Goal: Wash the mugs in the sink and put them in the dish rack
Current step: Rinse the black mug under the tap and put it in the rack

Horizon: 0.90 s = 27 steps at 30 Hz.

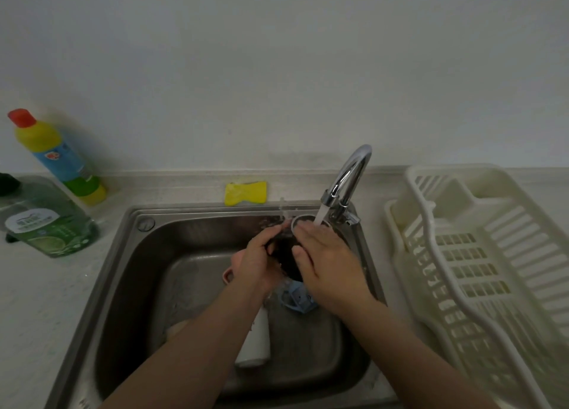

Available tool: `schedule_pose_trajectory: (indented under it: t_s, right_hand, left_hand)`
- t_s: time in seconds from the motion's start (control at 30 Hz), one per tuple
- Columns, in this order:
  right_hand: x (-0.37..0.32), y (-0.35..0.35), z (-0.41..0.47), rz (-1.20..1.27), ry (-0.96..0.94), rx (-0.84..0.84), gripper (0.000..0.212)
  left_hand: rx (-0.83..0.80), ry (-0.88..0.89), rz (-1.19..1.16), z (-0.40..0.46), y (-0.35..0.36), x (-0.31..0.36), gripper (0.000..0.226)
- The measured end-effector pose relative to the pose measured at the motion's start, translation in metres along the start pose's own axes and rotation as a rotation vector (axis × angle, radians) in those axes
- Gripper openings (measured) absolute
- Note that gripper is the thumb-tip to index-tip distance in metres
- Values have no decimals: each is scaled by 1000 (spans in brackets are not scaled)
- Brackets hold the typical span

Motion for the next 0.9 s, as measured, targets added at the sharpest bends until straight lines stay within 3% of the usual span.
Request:
schedule_pose_trajectory:
  t_s: [0.1,0.2,0.33,0.4,0.5,0.6,0.7,0.8,0.9]
  right_hand:
    - [3,-12,-19,-10,-106,5,44]
    - [18,-11,-4,15,4,-21,49]
    - [-4,2,-1,44,-48,-41,54]
    - [-1,-5,-17,45,-115,-40,49]
    - [16,-6,-8,36,-26,8,47]
    - [6,2,5,38,11,3,53]
    - [5,-6,-13,36,-84,0,47]
    - [21,-10,-9,27,-3,-19,51]
    - [11,2,4,30,-11,27,51]
  left_hand:
    - [34,28,-33,5,-17,6,32]
    - [62,6,29,4,-20,4,49]
    - [48,24,14,0,-17,8,31]
    - [45,32,9,-1,-25,9,36]
    - [55,-2,44,-2,-23,5,54]
    - [56,34,15,0,-13,6,35]
    - [37,40,2,4,-20,11,25]
    - [25,2,48,5,-20,6,43]
    - [32,13,10,4,-12,4,43]
Point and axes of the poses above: each hand's wrist, its own z-axis towards the middle knuckle, its own y-axis out of the palm, x = y × z, the point moved 1 cm from there along z, towards the middle knuckle, and after that the axes turned 12 degrees about -y, right-handed, at the moved point
